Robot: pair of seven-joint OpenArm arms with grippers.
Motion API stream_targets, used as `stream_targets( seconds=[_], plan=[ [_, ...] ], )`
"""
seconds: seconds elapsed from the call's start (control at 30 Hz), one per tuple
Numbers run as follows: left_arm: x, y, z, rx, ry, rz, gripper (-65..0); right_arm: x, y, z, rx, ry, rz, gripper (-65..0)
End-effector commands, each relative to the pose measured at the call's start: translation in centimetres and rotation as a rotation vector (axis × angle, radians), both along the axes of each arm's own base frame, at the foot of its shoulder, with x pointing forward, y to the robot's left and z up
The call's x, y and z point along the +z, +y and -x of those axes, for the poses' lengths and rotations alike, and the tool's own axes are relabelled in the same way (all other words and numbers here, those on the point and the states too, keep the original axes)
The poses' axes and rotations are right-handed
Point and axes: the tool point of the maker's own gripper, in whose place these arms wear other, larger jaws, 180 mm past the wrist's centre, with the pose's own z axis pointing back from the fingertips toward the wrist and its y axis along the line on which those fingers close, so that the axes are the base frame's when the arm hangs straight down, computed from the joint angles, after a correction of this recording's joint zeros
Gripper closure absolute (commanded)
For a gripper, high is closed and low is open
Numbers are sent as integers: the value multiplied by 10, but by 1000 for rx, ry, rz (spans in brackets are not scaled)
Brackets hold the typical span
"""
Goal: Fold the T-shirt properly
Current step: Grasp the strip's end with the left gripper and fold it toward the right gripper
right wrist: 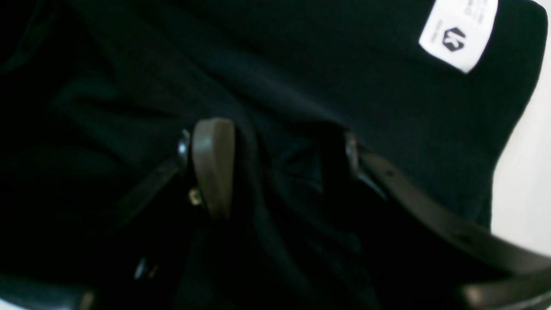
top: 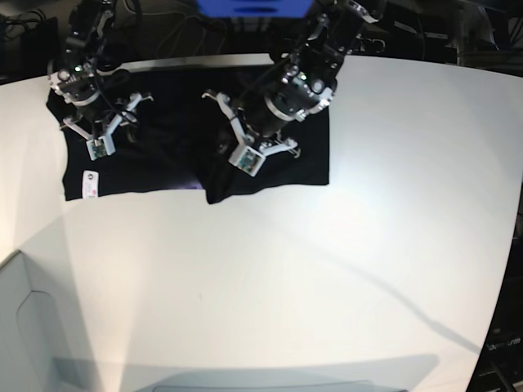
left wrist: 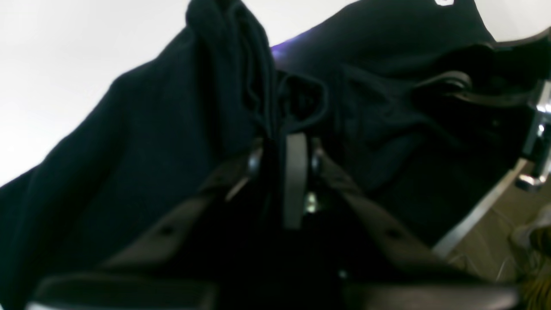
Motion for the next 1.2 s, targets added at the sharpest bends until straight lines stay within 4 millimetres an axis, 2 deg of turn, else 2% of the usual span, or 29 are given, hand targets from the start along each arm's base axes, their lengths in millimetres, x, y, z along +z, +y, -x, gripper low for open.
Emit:
stream_targets(
  seconds=[0.0, 0.13, 0.23, 0.3, 0.43, 0.5, 0.67, 0.8, 0.83, 0.9, 0.97, 1.07, 1.17],
  plan=[
    [14, -9, -2, -10, -34, 43, -141, 10, 1, -6, 15, -42, -3, -291],
    [18, -12, 0, -18, -42, 52, -280, 10, 1, -6, 15, -42, -3, -291],
    [31, -11, -4, -10, -73, 75, -330, 10, 1, -6, 15, -42, -3, -291],
    [43, -7, -6, -2, -106, 83, -335, 10, 1, -6, 15, -42, -3, -291],
    [54, 28, -18, 76, -152, 60, -335, 10, 1, -6, 15, -42, -3, -291],
    [54, 47, -23, 135, -139, 69, -335, 10, 1, -6, 15, -42, -3, -291],
    [46, 123, -47, 365, -97, 89, -335, 13, 2, -13, 16, -59, -5, -291],
    [27, 138, -42, 393, -35, 82, -335, 14, 2, -14, 15, -62, -8, -291],
    [18, 139, -38, 379, -9, 66, -335, 14, 3, -14, 14, -62, -10, -291],
    [0, 121, -23, 299, 68, 36, -334, 14, 3, -15, 14, -63, -10, -291],
    [-8, 103, -14, 220, 108, 17, -334, 17, 3, -20, 14, -76, -9, -291],
    [-14, 64, 5, 73, 146, 10, -334, 18, 2, -22, 13, -82, -9, -291],
    [-10, 26, 22, -86, 141, 2, -334, 20, 1, -23, 9, -86, -7, -291]
  ],
)
